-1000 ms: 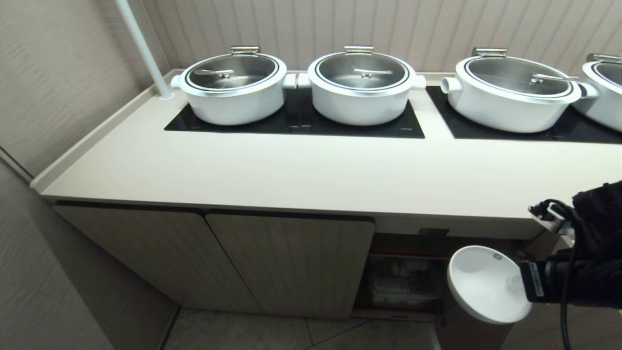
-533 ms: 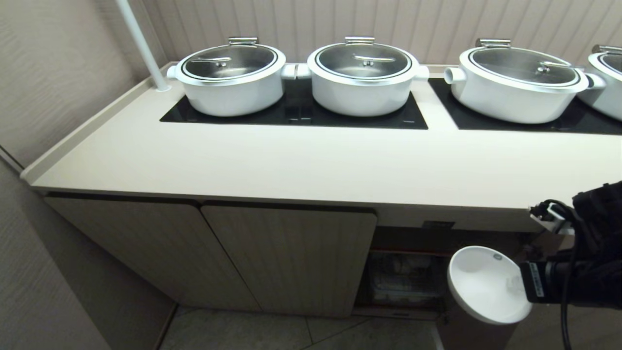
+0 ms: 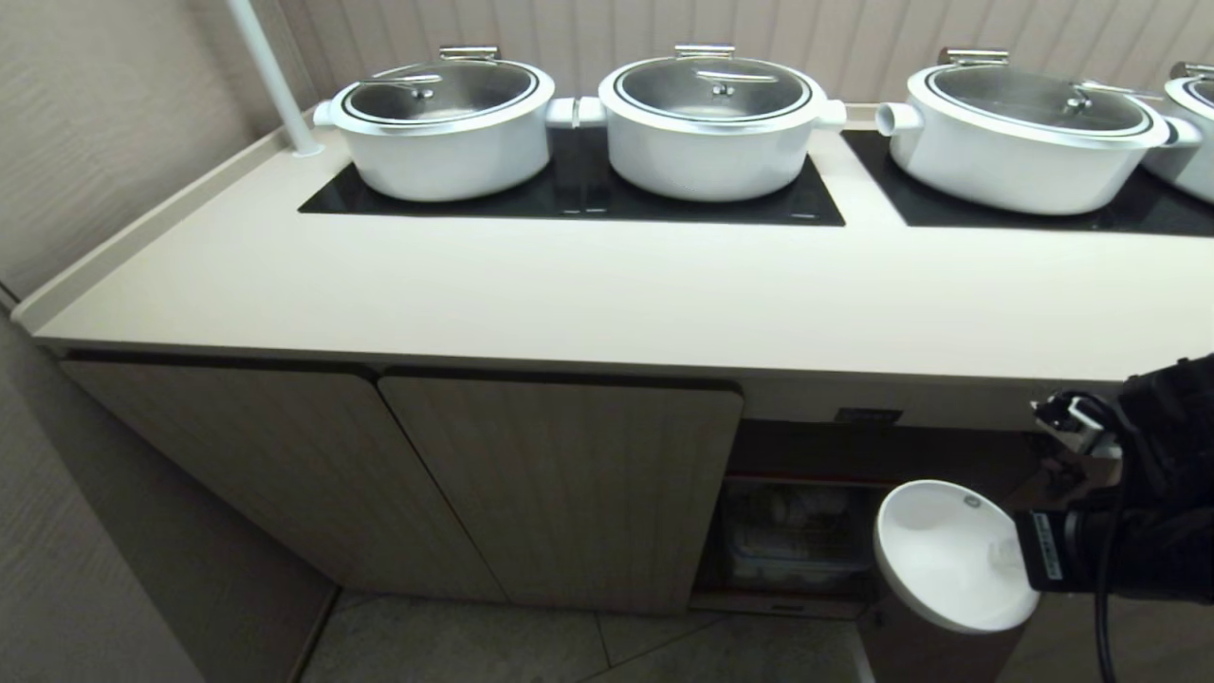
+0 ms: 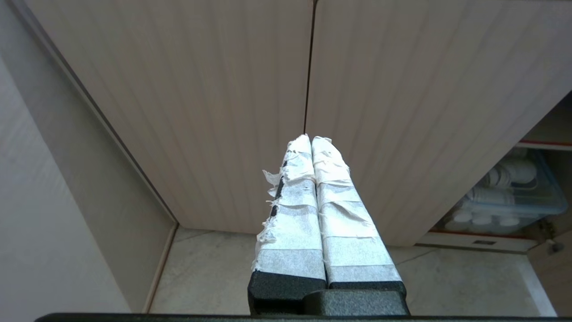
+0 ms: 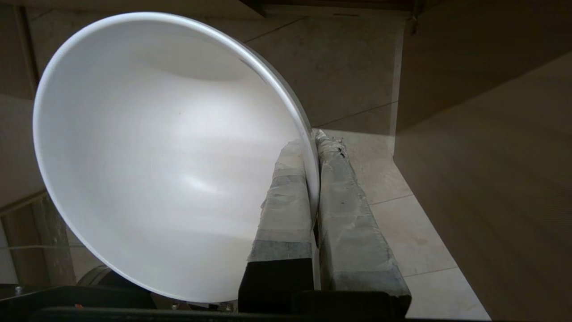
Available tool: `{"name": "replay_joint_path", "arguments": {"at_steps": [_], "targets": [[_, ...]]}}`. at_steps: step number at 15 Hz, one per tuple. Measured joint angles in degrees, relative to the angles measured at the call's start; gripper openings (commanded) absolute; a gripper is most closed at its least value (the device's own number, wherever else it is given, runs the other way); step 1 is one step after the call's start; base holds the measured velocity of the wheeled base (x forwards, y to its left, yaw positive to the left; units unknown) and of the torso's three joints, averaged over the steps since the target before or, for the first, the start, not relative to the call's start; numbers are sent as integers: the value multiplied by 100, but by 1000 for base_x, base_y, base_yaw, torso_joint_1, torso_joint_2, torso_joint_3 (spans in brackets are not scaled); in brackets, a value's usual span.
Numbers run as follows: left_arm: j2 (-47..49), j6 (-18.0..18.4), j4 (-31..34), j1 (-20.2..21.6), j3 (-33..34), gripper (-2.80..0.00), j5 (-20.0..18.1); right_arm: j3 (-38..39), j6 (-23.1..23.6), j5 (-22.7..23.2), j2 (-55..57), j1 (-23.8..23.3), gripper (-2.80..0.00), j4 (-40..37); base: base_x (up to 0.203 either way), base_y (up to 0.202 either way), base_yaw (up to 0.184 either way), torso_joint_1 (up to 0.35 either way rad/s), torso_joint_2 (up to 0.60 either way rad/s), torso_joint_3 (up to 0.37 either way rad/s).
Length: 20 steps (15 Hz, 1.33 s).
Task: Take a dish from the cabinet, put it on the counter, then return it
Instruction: Put it back into the cabinet
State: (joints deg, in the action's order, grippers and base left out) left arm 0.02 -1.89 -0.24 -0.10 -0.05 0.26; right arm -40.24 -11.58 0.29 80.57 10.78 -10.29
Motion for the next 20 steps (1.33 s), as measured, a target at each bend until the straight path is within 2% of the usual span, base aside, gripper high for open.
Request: {"name": "replay_joint_path", "arguments": {"at_steps": [20], "targets": [[0,-1,2,0,5,-280,0,48,-2,-16,13,-9,-280,6,0,0,0,-212,512,296]]}}
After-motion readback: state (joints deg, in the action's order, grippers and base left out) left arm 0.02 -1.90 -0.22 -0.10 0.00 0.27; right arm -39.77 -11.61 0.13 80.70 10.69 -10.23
